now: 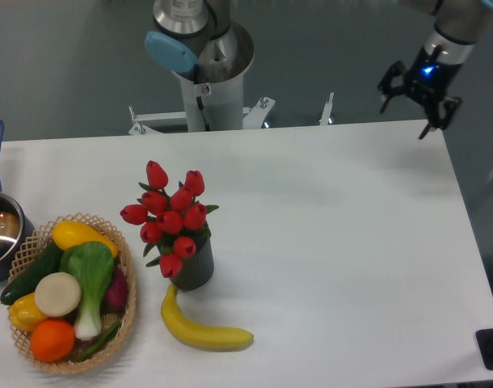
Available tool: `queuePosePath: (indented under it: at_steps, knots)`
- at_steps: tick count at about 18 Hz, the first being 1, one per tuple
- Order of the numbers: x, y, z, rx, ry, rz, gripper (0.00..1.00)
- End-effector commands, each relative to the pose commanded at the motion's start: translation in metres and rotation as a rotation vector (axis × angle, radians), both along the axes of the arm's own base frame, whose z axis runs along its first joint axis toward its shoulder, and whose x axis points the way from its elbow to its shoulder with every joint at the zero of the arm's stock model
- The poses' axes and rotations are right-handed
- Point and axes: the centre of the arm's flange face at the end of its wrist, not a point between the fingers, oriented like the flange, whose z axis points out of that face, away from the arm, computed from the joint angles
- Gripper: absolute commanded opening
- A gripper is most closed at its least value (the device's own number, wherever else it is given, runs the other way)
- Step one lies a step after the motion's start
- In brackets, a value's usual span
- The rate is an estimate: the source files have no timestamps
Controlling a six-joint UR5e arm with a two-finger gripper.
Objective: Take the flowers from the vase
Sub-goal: 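Move the open gripper toward the red tulips in the grey vase, then lower the open gripper around the tulip stems above the vase rim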
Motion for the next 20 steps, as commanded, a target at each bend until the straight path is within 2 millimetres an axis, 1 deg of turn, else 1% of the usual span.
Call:
queuePosePath:
  at_steps: [2,3,4,6,8,9,12,14,18,19,20]
  knots:
    - [0.016,0.019,0.001,0.082,-0.073,0.051,1.00]
    - [0.025,0.032,0.004,0.128,-0.100,0.063,1.00]
    - [0.039,0.047,0.009,0.175,-0.126,0.071,1.00]
    - [0.068,0.064,0.018,0.252,-0.162,0.088,1.00]
    - [0.096,0.084,0.019,0.288,-0.185,0.052,1.00]
    - [0.107,0.095,0.017,0.309,-0.201,0.031,1.00]
    - [0.121,0.127,0.014,0.423,-0.281,0.003,1.00]
    - [0.127,0.142,0.004,0.442,-0.315,-0.025,1.00]
    - [0.132,0.184,-0.031,0.434,-0.295,-0.129,1.00]
    - [0.132,0.192,-0.037,0.438,-0.278,-0.150,1.00]
    - [0.129,0.196,-0.045,0.438,-0.270,-0.157,1.00]
